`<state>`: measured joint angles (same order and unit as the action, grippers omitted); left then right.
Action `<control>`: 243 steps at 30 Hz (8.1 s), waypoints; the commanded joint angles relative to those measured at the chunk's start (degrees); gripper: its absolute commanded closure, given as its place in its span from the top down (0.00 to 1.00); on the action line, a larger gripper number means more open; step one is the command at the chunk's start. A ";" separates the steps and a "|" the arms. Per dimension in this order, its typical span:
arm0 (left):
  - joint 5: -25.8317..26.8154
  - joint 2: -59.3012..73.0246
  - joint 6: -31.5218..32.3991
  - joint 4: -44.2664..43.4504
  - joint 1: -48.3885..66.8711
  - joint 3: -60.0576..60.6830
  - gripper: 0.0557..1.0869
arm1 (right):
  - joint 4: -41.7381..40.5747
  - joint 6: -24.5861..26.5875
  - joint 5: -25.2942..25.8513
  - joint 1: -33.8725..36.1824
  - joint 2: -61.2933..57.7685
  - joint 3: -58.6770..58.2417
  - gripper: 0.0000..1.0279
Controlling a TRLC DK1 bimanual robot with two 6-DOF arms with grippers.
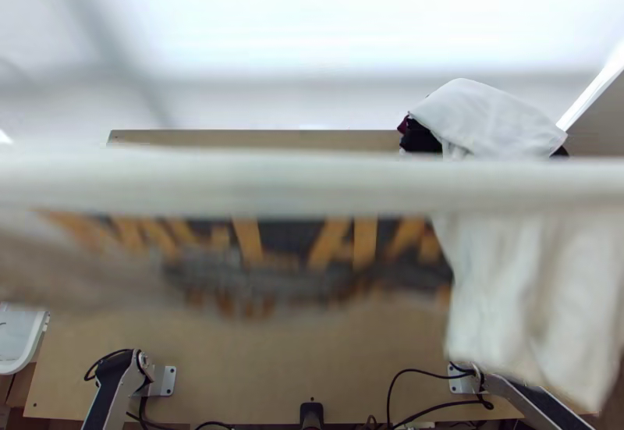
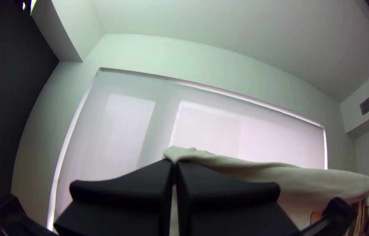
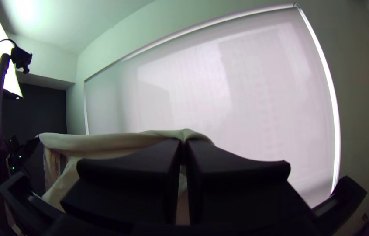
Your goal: Fold the t-shirt
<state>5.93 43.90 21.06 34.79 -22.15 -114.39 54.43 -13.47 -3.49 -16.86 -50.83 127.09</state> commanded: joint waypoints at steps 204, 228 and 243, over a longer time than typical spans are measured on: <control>18.32 16.04 -21.59 16.02 2.03 63.24 0.96 | -4.78 -21.59 -14.88 -22.78 -19.40 -93.34 0.48; -8.22 26.94 -58.85 43.17 5.89 71.32 0.95 | -9.17 -19.48 -14.88 -24.71 -16.94 -93.95 0.03; -8.57 32.74 -52.96 35.88 12.92 77.03 0.93 | -9.26 -19.40 -14.80 -24.89 -16.32 -93.78 0.03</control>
<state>-2.24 75.79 -32.95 71.02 -9.87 -39.35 45.45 -33.76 -17.87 -41.25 -67.94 34.15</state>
